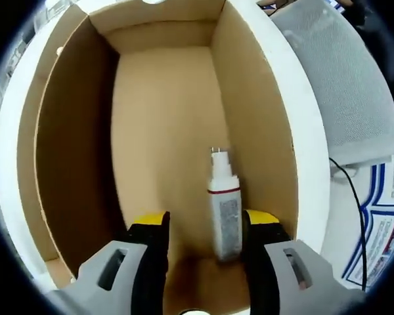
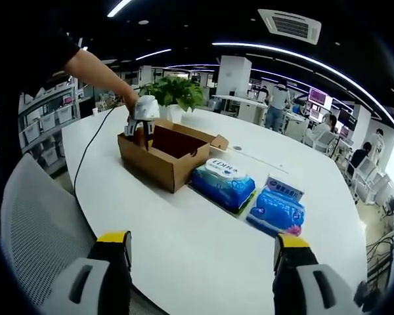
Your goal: Operate the shoe box by opening the lid, removing the specified soft item, and placing it in the target area until the item is outside and the box remains undamaged.
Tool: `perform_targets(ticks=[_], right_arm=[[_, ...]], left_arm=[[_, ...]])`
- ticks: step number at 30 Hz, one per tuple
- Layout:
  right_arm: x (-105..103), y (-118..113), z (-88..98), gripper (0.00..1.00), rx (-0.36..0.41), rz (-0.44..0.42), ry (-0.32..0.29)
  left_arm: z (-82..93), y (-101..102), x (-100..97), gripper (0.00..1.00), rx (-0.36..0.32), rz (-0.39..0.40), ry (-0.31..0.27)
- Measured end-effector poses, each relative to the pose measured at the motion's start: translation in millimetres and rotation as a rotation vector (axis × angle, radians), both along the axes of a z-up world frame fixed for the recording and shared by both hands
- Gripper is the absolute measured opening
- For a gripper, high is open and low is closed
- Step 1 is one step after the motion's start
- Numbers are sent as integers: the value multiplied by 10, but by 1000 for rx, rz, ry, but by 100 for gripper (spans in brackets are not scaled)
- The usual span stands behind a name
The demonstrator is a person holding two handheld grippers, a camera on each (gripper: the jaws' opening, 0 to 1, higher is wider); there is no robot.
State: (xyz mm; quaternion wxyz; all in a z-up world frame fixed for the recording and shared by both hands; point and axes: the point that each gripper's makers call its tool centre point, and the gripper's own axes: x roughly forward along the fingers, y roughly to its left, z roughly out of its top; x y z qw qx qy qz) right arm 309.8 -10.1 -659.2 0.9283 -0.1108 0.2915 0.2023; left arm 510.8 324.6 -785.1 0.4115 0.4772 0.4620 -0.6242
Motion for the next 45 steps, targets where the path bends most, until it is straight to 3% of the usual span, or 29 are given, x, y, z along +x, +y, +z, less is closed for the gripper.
perform_targets(ticks=[7, 16, 34, 45], right_arm=[[-8, -44, -15, 89, -3, -13, 5], [-10, -35, -22, 88, -1, -15, 7], [11, 7, 52, 88, 11, -2, -20], [41, 52, 133, 87, 18, 11, -50]], left_arm=[[-51, 7, -26, 38, 12, -2, -3], [-56, -12, -72, 23, 17, -27, 2], [3, 15, -9, 18, 38, 20, -53], [172, 80, 21, 17, 32, 61, -82]])
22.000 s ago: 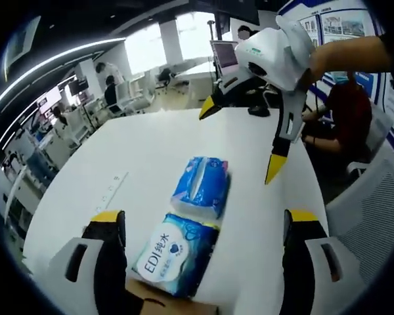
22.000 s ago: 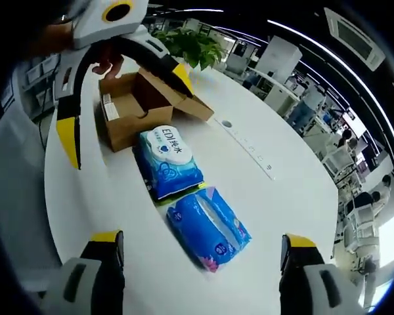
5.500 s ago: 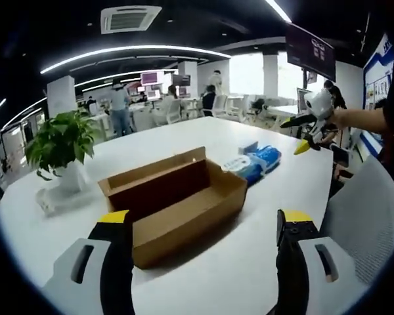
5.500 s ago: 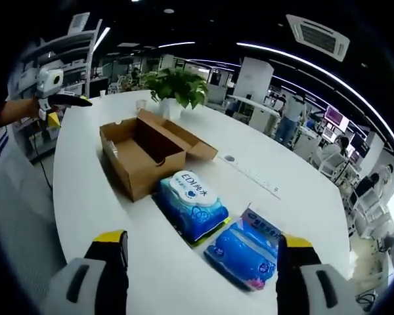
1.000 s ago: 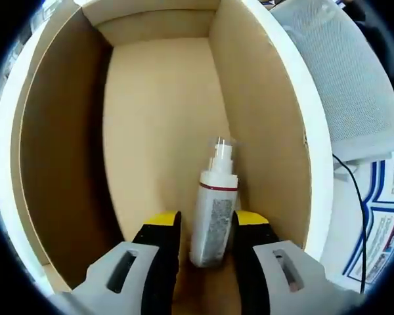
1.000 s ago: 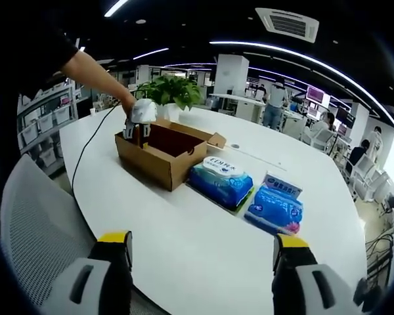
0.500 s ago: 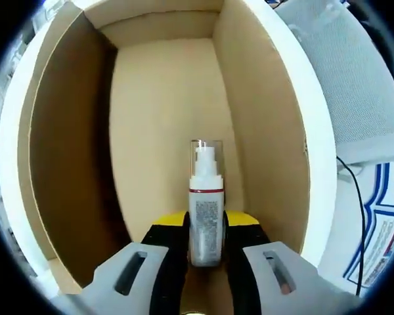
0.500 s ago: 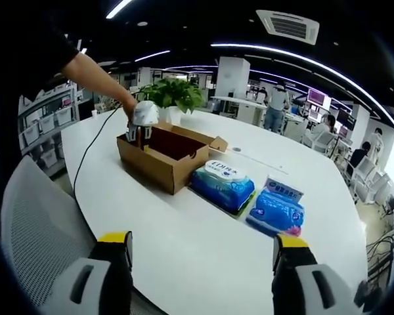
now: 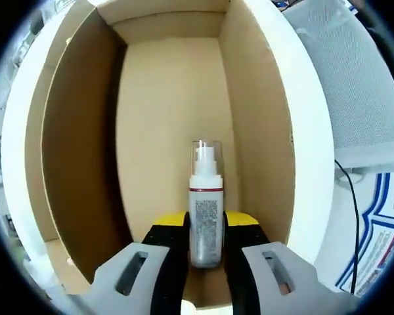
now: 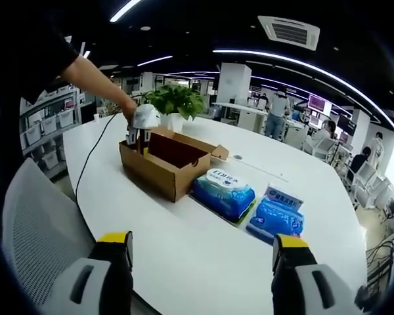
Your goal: Operate the shoe box by opening the lid, removing the specified soft item, and placing it in the target area until the item is outside and the box remains undamaged.
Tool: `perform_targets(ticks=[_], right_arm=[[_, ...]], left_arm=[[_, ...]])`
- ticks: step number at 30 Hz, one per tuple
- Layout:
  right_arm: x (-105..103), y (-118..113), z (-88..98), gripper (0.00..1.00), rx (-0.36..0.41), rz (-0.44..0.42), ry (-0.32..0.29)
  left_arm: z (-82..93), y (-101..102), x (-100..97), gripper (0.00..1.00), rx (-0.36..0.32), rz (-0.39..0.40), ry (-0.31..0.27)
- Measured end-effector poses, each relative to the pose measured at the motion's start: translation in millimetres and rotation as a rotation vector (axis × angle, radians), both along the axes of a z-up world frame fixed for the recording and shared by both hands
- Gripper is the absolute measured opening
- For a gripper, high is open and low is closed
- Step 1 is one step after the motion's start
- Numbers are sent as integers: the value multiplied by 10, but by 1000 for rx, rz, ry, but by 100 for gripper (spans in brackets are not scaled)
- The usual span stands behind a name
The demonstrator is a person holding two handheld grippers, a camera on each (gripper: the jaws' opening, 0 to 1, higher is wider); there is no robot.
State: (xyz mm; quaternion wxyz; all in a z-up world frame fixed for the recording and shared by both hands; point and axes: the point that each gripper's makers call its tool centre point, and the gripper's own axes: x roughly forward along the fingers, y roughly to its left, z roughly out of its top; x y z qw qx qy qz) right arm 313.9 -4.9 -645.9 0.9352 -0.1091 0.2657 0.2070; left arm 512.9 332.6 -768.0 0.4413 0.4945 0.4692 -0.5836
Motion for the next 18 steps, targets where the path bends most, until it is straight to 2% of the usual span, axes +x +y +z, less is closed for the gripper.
perform_targets(ticks=[7, 18], right_arm=[[1, 50, 53, 86, 4, 15, -19], [27, 163, 183, 85, 13, 65, -65]], left_arm=[[144, -66, 67, 17, -46, 49, -38], [389, -123, 21, 17, -102, 56, -62]])
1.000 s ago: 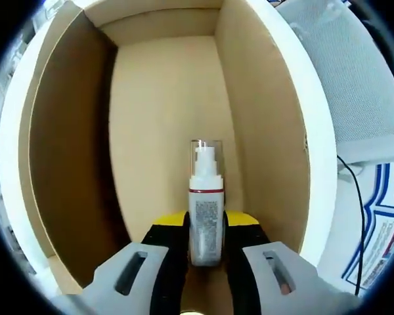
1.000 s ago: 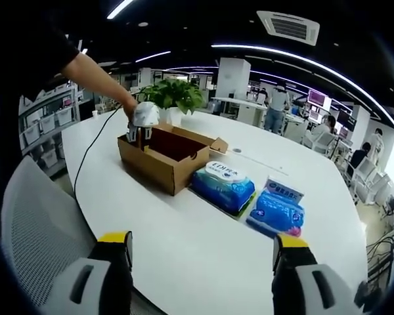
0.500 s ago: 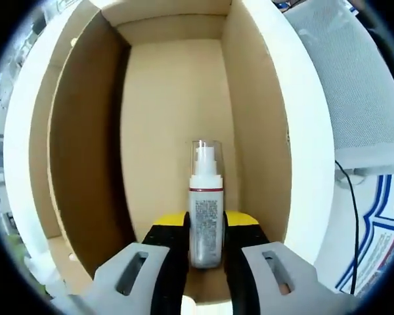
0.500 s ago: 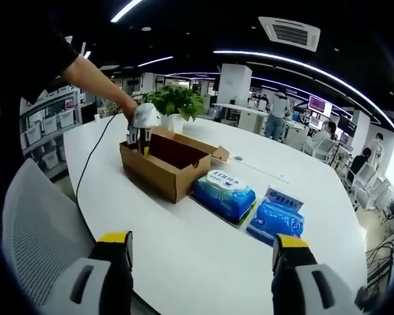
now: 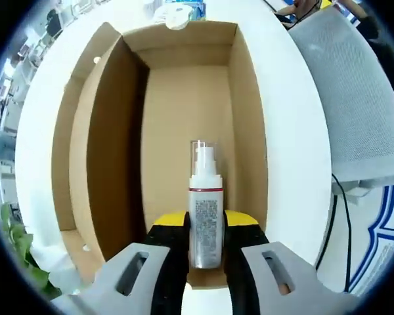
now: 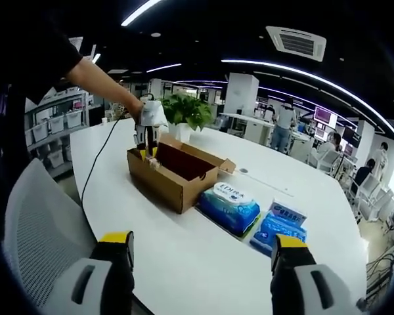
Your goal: Operate the shoe box by opening the lid, removing the specified soft item, and placing it in the target area until the item is outside and the box remains undamaged.
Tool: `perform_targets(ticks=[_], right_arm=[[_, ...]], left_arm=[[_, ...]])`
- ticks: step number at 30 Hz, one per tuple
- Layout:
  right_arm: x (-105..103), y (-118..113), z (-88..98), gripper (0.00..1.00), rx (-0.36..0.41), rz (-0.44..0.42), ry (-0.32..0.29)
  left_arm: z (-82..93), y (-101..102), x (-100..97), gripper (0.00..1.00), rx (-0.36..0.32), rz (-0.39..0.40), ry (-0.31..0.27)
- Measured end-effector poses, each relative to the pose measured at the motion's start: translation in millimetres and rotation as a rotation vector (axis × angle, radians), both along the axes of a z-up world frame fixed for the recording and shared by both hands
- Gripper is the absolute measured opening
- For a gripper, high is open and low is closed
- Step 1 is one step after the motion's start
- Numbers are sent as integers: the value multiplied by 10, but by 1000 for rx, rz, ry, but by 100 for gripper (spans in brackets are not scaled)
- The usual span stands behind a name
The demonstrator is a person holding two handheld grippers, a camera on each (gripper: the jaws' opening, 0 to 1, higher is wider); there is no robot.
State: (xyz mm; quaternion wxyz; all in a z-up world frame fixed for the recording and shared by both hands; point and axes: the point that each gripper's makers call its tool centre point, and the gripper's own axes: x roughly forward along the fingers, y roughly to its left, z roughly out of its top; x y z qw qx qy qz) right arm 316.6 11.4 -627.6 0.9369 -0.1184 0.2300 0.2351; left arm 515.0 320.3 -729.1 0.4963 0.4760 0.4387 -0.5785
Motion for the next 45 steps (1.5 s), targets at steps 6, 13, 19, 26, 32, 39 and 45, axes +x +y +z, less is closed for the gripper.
perform_targets(ticks=[6, 13, 19, 26, 32, 39, 45], right_arm=[[10, 131, 63, 80, 9, 50, -26], [18, 239, 97, 79, 11, 94, -47], [26, 328, 134, 77, 20, 125, -63], [23, 398, 136, 74, 35, 145, -66], [41, 466, 150, 72, 72, 152, -70], [50, 576, 162, 67, 84, 181, -82], [47, 687, 159, 61, 96, 210, -89]], left_arm=[[164, -69, -9, 17, -55, 4, -16], [377, -181, -65, 16, -105, -22, -41], [453, -220, -132, 17, -127, -33, -41], [554, -300, -259, 17, -154, -69, -40], [644, -423, -374, 17, -177, -99, -43], [676, -542, -523, 17, -204, -130, -34], [673, -661, -695, 17, -236, -160, -15]])
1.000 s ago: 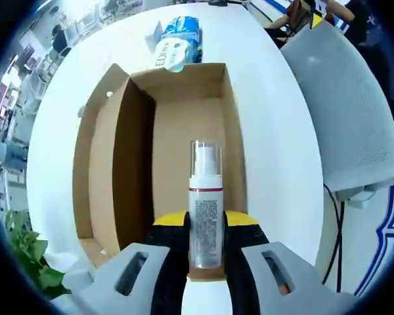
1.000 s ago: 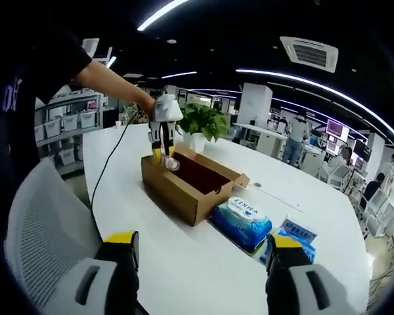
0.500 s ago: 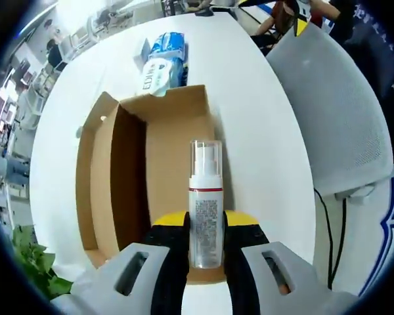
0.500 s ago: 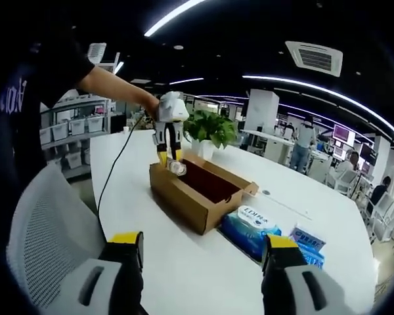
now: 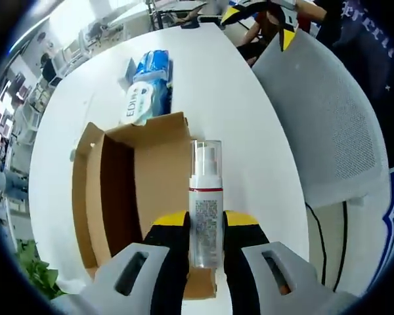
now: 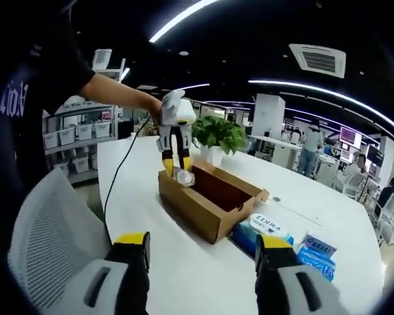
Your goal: Operate the shoe box by opening the lid, removing the specified soft item, and placing it in the target area until the item is outside and the box remains undamaged.
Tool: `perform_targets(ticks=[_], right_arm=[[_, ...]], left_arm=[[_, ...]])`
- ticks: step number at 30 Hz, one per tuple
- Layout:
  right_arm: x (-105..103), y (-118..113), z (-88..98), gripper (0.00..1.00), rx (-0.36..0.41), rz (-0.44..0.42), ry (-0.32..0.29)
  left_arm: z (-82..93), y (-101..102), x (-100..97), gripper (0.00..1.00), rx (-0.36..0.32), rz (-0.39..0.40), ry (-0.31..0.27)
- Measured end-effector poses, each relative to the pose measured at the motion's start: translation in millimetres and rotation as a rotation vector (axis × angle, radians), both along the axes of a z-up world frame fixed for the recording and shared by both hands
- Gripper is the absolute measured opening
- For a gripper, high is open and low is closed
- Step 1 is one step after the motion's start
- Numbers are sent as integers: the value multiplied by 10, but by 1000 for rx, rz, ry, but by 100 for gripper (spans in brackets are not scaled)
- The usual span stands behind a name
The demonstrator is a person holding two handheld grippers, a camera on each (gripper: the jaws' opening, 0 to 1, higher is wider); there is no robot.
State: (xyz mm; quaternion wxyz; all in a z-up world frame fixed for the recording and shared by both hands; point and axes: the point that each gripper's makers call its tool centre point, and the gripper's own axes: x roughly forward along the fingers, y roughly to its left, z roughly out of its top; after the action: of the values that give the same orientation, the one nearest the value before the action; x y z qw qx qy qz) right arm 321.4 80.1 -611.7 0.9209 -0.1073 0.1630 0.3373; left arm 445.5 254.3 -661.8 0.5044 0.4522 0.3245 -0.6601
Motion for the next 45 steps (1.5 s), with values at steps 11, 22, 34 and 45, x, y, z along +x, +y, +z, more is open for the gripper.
perform_targets(ticks=[11, 22, 34, 45], right_arm=[[-37, 185, -6, 49, 35, 41, 12], [-68, 348, -40, 48, 60, 64, 30], [-84, 478, -76, 43, 79, 86, 47], [-113, 592, -40, 36, 118, 121, 52]], left_arm=[[-19, -229, -328, 17, -41, -67, 36], [-88, -473, -657, 17, -61, -130, 79], [2, -663, -916, 17, -93, -199, 85], [169, -850, -1174, 17, -163, -258, 99]])
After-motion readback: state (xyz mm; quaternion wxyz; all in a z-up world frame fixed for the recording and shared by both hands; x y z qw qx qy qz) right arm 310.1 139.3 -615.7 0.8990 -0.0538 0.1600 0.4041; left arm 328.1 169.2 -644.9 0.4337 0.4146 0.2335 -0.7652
